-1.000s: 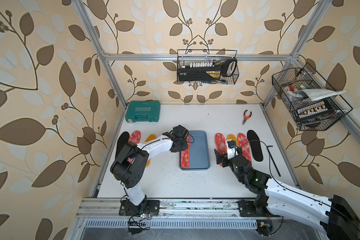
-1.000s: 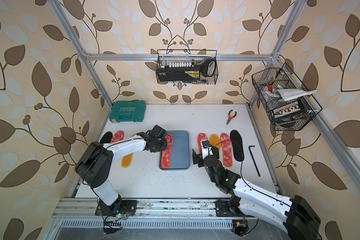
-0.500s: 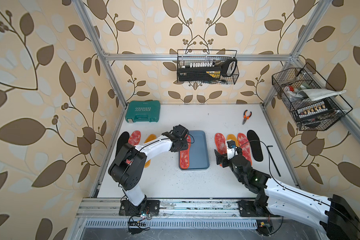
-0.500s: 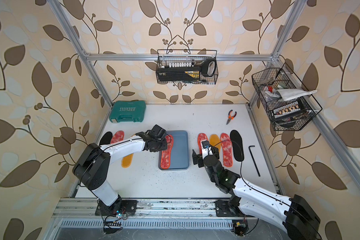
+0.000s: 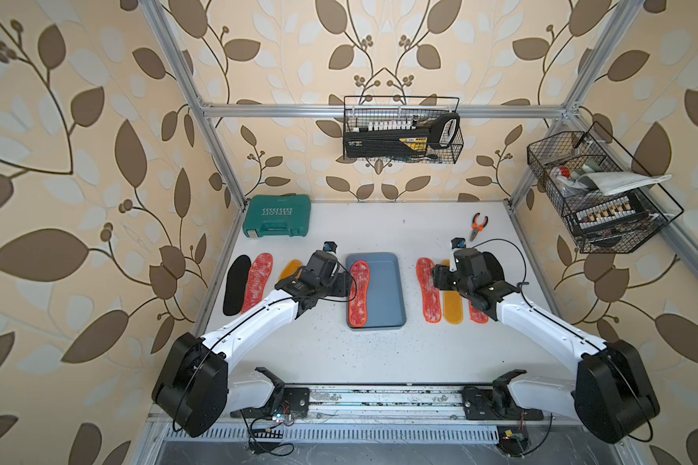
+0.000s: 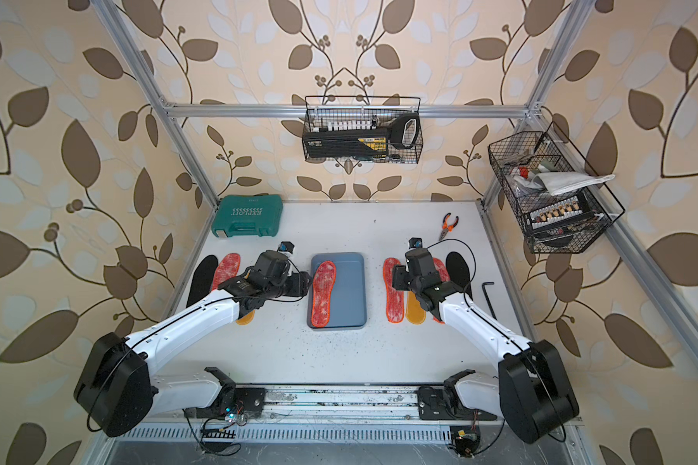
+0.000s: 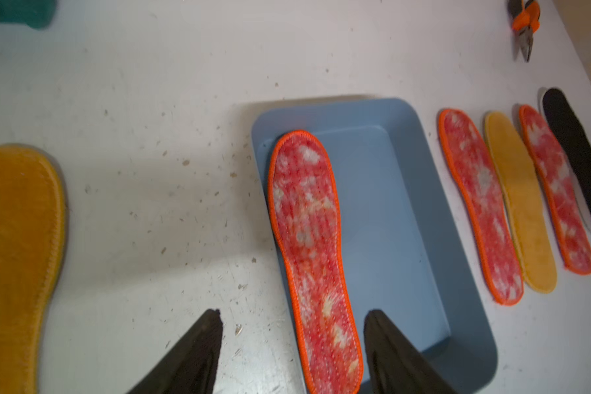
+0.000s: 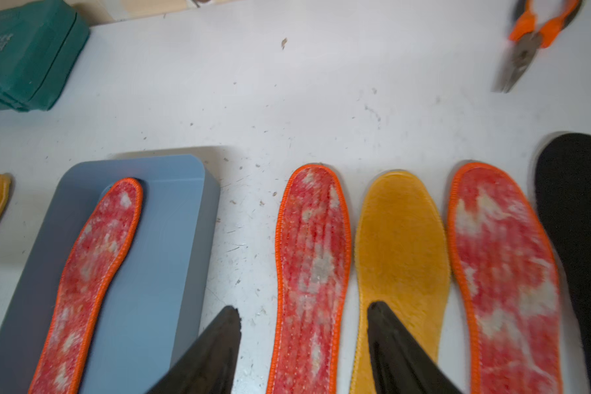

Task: Put the insoles into the storage box
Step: Place the insole in the storage box, then pick up the insole from the center of the board.

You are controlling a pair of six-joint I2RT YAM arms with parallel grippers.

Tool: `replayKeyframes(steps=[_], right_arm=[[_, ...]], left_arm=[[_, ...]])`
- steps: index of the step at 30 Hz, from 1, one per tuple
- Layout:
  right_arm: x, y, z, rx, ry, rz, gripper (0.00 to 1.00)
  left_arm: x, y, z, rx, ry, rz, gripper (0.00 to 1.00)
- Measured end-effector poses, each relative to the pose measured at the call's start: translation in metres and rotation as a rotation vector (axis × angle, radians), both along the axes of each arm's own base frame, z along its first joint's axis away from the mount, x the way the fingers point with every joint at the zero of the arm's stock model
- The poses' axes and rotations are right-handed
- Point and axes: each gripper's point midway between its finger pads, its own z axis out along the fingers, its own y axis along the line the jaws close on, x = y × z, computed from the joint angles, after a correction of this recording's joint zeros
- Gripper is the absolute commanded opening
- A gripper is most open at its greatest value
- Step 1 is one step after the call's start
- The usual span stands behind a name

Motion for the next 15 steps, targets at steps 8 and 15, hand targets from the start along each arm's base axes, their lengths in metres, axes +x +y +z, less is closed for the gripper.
replayKeyframes(steps=[8, 15], right_arm=[[-0.011, 0.01, -0.054, 0.0, 0.209, 0.044, 0.49], [-0.012, 0.001, -0.061, 0.04, 0.225, 0.019, 0.49]], left_arm=[[-0.031, -0.01, -0.015, -0.063, -0.057, -0.202, 0.8], [-0.029, -0.027, -0.007, -0.114, -0.098, -0.291, 0.89]])
